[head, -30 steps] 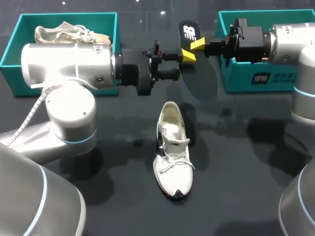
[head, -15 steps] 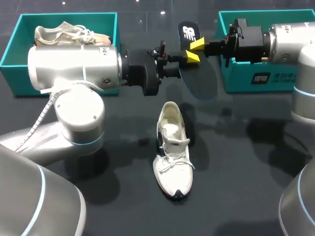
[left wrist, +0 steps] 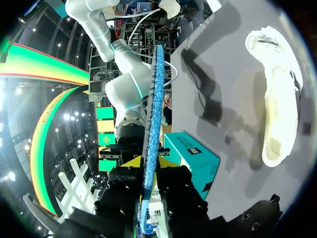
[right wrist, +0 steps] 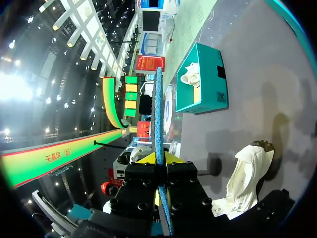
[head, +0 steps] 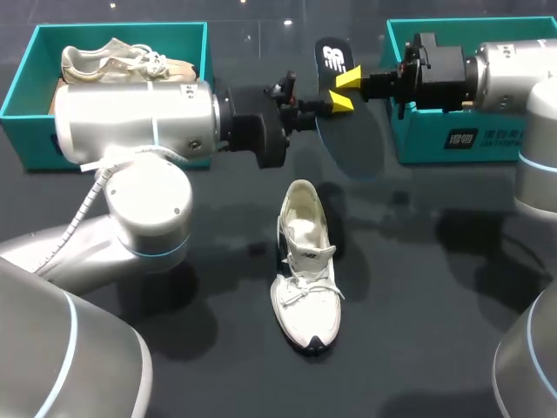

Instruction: Take the shoe out of the shoebox, open the shoe tongue, remove and reinsert the insole, then place the shoe into the shoebox

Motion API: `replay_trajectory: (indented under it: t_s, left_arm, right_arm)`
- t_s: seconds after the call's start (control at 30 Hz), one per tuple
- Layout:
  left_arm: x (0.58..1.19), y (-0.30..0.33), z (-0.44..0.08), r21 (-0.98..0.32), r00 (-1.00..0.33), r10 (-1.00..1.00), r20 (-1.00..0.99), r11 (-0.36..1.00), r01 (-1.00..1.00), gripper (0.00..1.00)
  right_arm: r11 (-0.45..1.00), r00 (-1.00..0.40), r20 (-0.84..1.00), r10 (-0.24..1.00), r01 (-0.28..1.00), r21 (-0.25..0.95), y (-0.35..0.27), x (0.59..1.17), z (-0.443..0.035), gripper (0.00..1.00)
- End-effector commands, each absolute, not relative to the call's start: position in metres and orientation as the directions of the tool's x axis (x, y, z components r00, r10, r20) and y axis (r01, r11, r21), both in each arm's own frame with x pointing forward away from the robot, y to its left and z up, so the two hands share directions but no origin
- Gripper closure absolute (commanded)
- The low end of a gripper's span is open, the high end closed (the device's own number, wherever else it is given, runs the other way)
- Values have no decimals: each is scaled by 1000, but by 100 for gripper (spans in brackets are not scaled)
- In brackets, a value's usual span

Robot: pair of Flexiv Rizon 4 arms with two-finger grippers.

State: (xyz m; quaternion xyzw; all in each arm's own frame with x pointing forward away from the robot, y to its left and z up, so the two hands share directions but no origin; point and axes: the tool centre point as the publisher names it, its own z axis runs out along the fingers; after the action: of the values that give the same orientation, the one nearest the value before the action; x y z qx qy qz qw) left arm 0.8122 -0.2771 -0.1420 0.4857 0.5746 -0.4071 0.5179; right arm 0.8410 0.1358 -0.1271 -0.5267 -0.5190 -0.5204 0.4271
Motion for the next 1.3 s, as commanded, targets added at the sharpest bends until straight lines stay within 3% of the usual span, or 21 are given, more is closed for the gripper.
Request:
replay_trajectory:
  t_s: [0.03, 0.23, 0.27, 0.3, 0.33, 0.57, 0.93, 1.0, 1.07, 1.3]
  left_arm:
    - [813, -280, -142, 35, 7, 141, -990, 195, 980, 100]
    - [812, -282, -142, 39, 13, 139, -990, 187, 982, 100]
    - [811, -281, -142, 40, 14, 138, -990, 186, 982, 100]
    - [811, -280, -142, 40, 15, 137, -990, 186, 982, 100]
    - [811, -279, -142, 40, 15, 136, -991, 186, 982, 100]
    - [806, -261, -142, 33, 3, 150, -989, 200, 979, 100]
    - [794, -213, -141, -89, -127, 171, -977, 217, 972, 100]
    - [792, -206, -140, -160, -184, 139, -973, 167, 973, 100]
    - [793, -198, -138, -311, -314, 86, -946, 46, 949, 100]
    - [793, -195, -138, -305, -307, 93, -947, 34, 952, 100]
  right_arm:
    - [-96, -79, 991, 105, 991, 89, 136, 841, -127, 100]
    - [-96, -79, 991, 105, 991, 89, 136, 841, -127, 100]
    - [-96, -79, 991, 105, 991, 89, 136, 841, -127, 85]
    - [-93, -76, 993, 96, 992, 85, 136, 840, -127, 58]
    - [-91, -73, 993, 91, 993, 81, 136, 840, -127, 0]
    - [-106, -91, 993, 68, 989, 98, 127, 835, -127, 0]
    - [-94, -127, 992, 29, 987, 129, 100, 812, -127, 0]
    - [-76, -145, 989, 4, 987, 145, 98, 811, -128, 0]
    - [-66, -175, 984, -32, 983, 173, 98, 809, -127, 0]
    - [-66, -175, 984, -32, 983, 173, 98, 809, -127, 0]
